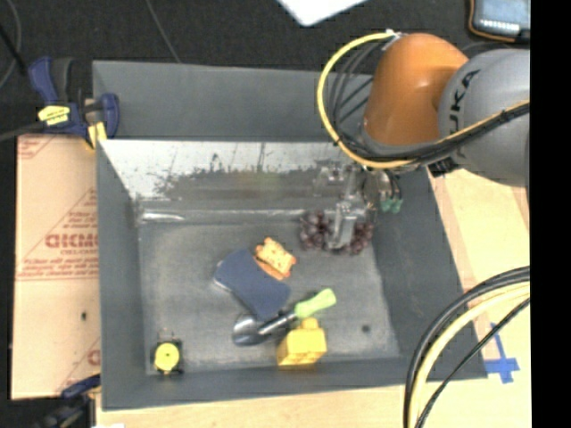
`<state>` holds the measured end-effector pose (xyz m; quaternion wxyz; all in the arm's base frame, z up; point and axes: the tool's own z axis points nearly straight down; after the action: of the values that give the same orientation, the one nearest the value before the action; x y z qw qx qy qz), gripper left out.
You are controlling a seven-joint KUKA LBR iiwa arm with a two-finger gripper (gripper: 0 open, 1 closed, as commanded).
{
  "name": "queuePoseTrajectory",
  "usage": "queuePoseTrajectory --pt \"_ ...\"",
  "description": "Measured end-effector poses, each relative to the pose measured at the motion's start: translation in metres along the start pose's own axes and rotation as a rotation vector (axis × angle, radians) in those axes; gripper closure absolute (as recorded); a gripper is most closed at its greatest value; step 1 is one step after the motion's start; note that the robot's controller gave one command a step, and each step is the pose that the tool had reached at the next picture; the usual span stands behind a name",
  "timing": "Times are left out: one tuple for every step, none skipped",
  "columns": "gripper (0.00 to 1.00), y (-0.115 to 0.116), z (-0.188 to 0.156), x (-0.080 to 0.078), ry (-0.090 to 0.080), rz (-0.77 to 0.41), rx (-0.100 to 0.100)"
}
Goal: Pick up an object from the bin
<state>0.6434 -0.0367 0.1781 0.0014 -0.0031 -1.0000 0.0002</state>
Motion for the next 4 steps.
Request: queuePoseTrajectory --pt "0.00 0.000 -0.005 -0.001 -0.007 0.000 0.001" --pt "0.00 0.013 0.031 -0.005 -0.015 0.041 0.000" --pt "1.00 -0.008 0.107 0.009 -0.012 0.065 0.001" --pt "1.00 -0.008 0.107 0.009 -0.012 0.064 0.001"
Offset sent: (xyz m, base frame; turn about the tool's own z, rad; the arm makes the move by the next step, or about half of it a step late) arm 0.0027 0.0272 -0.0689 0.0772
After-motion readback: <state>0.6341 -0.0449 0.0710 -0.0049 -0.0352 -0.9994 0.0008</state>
